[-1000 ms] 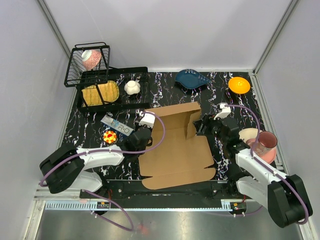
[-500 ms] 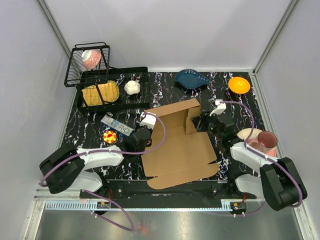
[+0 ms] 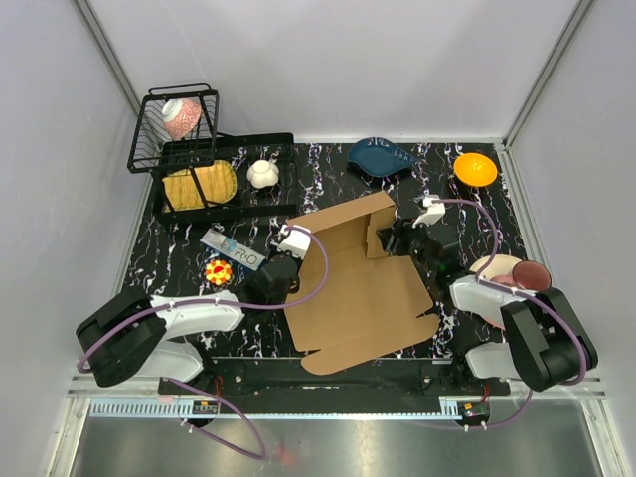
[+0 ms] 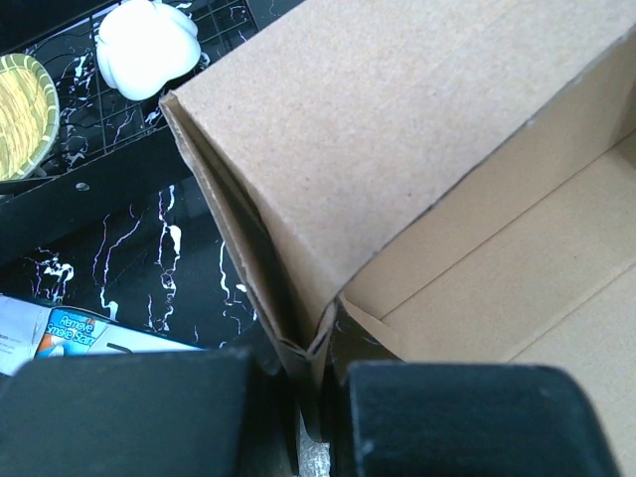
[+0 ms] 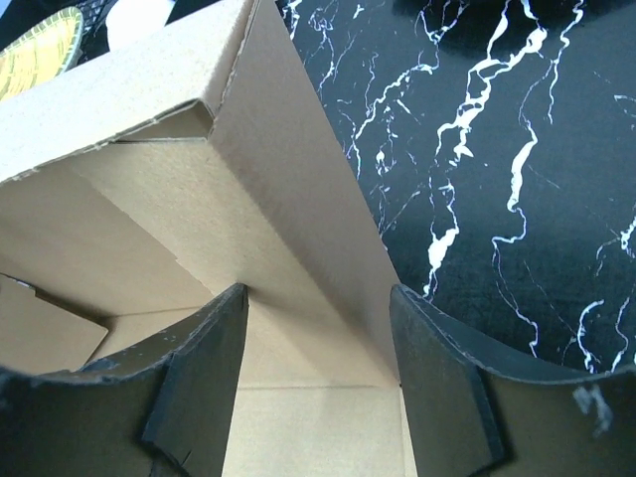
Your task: Fold the paper box
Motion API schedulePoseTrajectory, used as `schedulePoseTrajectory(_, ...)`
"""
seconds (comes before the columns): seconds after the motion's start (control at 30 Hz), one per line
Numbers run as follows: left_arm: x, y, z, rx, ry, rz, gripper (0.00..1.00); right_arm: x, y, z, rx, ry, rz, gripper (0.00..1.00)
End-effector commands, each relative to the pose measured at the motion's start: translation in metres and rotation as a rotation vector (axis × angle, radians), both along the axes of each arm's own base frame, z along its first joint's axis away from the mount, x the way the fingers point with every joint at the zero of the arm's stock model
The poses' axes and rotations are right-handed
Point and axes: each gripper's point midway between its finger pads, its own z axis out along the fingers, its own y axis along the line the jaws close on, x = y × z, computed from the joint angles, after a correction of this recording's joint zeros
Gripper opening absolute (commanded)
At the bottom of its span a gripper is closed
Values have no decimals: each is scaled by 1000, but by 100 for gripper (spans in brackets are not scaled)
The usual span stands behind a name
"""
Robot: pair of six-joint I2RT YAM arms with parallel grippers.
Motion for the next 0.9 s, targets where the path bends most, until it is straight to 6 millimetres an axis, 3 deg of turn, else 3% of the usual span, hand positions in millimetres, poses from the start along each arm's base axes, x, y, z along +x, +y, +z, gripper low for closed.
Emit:
schedulePoseTrajectory(0.0,-24,-45,6,-34,15,-273,0,20,4,24,-3,-128,-10,66)
schedulePoseTrajectory(0.13,-27,-44,8,-22,14,-288,0,26,9,27,-8,-182,15,64)
schedulePoseTrajectory(0.3,-30,-43,12,-15,11,-305,0,34,21,19,-14,-178,66,41)
schedulePoseTrajectory(0.47,-31,-42,12,-7,10,-305,0,37,22,16,-7,-181,61,29)
schedulePoseTrajectory(0.87,-7,-44,11,23,-3,-194,0,15,16,17,-142,-184,-59,5)
